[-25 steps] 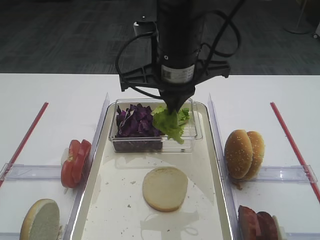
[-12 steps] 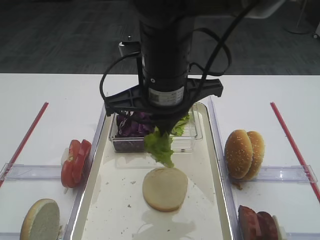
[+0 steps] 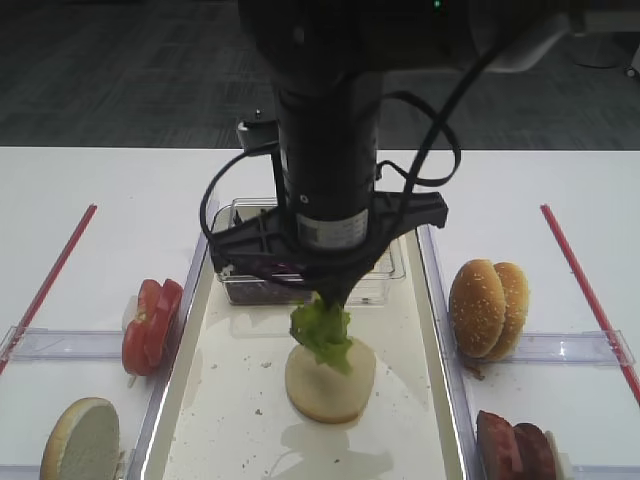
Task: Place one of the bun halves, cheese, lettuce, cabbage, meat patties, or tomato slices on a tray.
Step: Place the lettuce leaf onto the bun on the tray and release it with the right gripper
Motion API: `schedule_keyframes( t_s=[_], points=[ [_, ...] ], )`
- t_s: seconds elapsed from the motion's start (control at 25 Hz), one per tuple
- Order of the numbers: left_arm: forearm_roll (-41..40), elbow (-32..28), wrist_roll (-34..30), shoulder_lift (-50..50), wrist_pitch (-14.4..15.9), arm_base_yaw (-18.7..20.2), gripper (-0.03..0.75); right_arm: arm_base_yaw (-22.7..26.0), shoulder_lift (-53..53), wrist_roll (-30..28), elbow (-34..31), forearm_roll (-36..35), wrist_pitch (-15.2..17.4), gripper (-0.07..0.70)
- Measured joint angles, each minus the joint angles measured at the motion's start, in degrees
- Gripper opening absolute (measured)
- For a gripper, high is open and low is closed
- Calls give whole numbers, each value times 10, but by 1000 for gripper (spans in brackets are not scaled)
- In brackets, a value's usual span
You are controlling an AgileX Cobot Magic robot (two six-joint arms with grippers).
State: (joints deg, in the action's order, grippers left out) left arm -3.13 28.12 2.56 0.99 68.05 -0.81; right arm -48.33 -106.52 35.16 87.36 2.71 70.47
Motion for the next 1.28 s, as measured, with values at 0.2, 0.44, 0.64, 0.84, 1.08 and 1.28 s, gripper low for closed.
schedule_keyframes(
  t_s=[0.2, 0.44, 0.64, 0.84, 1.08, 1.28],
  points=[
    [0, 0, 0, 0, 0, 0, 671, -1, 0, 0, -35, -1, -2, 45],
    [0, 0, 0, 0, 0, 0, 671, -1, 0, 0, -50, -3, -9, 45],
    [0, 0, 0, 0, 0, 0, 671, -1, 0, 0, -50, -3, -29, 45],
    [0, 0, 0, 0, 0, 0, 671, -1, -11, -4, -50, -5, -34, 45],
    [0, 0, 0, 0, 0, 0, 671, -1, -28, -13, -50, -7, -45, 45],
    [0, 0, 0, 0, 0, 0, 671, -1, -43, -22, -50, -12, -48, 45]
  ],
)
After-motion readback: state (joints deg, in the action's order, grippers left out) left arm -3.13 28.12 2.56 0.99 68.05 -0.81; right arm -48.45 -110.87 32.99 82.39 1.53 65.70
